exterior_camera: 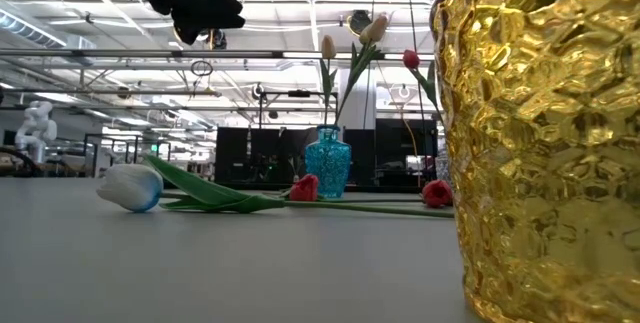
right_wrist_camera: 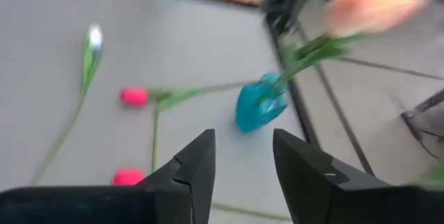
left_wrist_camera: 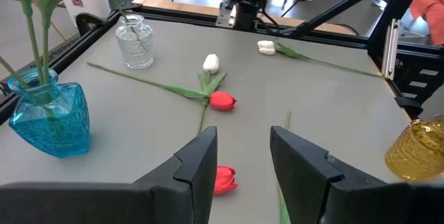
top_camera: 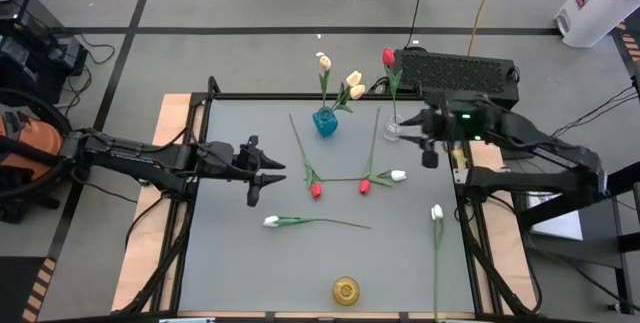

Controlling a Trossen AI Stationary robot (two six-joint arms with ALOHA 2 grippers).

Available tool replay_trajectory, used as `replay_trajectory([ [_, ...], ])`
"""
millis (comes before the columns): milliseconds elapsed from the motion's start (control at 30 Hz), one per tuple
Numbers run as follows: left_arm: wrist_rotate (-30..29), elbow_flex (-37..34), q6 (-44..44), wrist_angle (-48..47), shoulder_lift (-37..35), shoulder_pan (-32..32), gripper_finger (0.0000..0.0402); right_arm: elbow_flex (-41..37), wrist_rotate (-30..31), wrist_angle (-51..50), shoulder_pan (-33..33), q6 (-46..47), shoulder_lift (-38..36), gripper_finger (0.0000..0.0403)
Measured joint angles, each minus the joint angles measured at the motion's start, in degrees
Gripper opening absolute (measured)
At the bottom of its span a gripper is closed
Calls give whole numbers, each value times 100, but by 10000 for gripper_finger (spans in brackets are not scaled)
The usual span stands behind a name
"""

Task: Sort flowers into vase by color
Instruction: Put the right red flower into the transparent vase

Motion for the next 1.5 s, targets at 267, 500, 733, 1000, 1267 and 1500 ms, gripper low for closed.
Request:
replay_trajectory([
  [267, -1, 0, 10, -55, 88, -1, 141, 77, 75, -110, 300, -1548, 1123, 137],
  [500, -1, 0, 9, -79, 345, -1, 141, 77, 575, -74, 501, -2984, 1681, 137],
  [733, -1, 0, 41, -55, 493, 0, 141, 77, 1072, -12, 848, -4167, 2123, 137],
  [1000, -1, -2, 57, -55, 492, 0, 141, 77, 1323, 37, 1169, -4605, 2746, 137],
  [1267, -1, -2, 57, -58, 492, -2, 141, 78, 1521, 109, 1374, -4898, 3322, 137],
  [1500, -1, -2, 57, -58, 492, 0, 141, 80, 1521, 151, 1488, -4889, 3803, 137],
])
